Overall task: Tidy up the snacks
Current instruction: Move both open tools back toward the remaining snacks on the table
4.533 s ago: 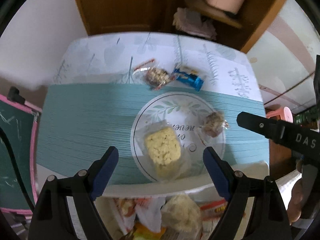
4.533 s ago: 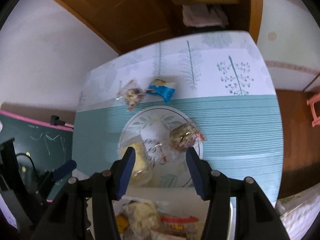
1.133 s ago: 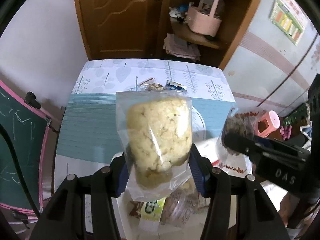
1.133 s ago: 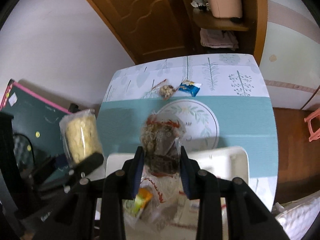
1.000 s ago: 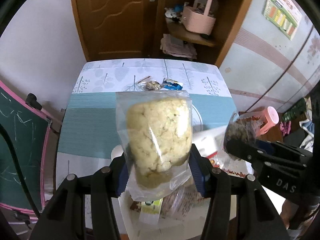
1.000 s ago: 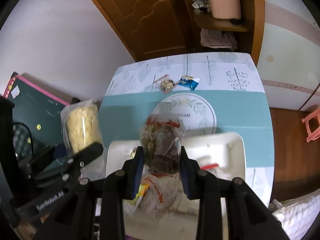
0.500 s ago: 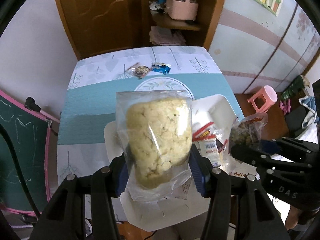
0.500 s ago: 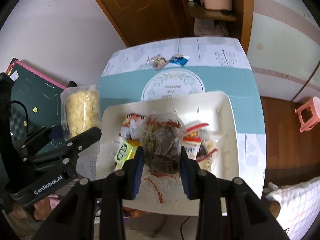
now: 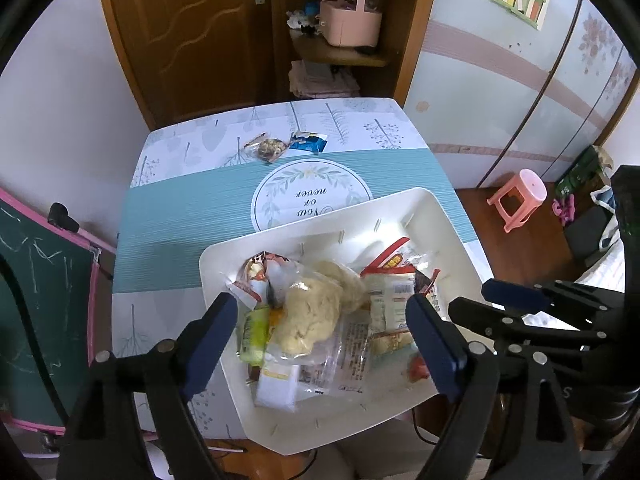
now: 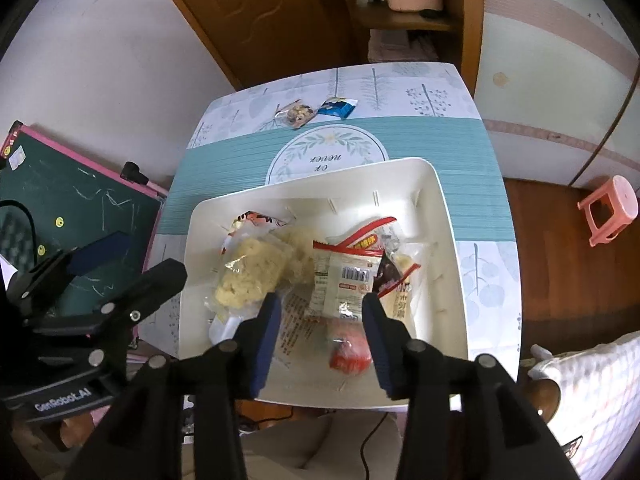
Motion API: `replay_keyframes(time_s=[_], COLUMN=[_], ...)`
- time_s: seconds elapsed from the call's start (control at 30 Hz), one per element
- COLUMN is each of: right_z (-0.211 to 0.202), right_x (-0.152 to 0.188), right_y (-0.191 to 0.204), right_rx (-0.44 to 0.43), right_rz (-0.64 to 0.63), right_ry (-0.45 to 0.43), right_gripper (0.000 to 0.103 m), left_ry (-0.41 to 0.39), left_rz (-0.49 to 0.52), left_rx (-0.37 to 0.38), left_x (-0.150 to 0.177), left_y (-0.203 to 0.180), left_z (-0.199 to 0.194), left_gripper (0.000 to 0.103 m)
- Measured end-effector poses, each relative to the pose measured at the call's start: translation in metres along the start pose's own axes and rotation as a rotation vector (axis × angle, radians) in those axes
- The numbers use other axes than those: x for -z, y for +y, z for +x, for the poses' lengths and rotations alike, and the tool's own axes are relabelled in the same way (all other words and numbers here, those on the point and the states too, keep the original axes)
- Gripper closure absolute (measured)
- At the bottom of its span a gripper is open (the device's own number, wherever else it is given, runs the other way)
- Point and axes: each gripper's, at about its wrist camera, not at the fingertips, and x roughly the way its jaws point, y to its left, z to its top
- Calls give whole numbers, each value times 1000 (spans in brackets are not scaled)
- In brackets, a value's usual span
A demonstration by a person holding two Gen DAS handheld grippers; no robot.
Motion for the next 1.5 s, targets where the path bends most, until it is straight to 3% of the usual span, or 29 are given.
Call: replay_keyframes(time_s=[0.77,1.0,1.27,1.5], right_z=[4,6,2,1], right_x=[-1,-11,-41,-91], right_y=[5,8,13,21], right_rx=[-3,5,3,10], right_rz=[-33,-68,-129,-208], right_ry=[21,-11,-90,-142], right_gripper=[60,60,60,60], left_ry=[3,-2,-8,-29], left_rz=[10,15,5,-5], left_rx=[-59,-103,-137,-172], left_x=[-3,-12,-35,-80], left_y=[-3,-1,12,37], left_z=[-2,2,7,22], left_gripper=[18,18,18,18])
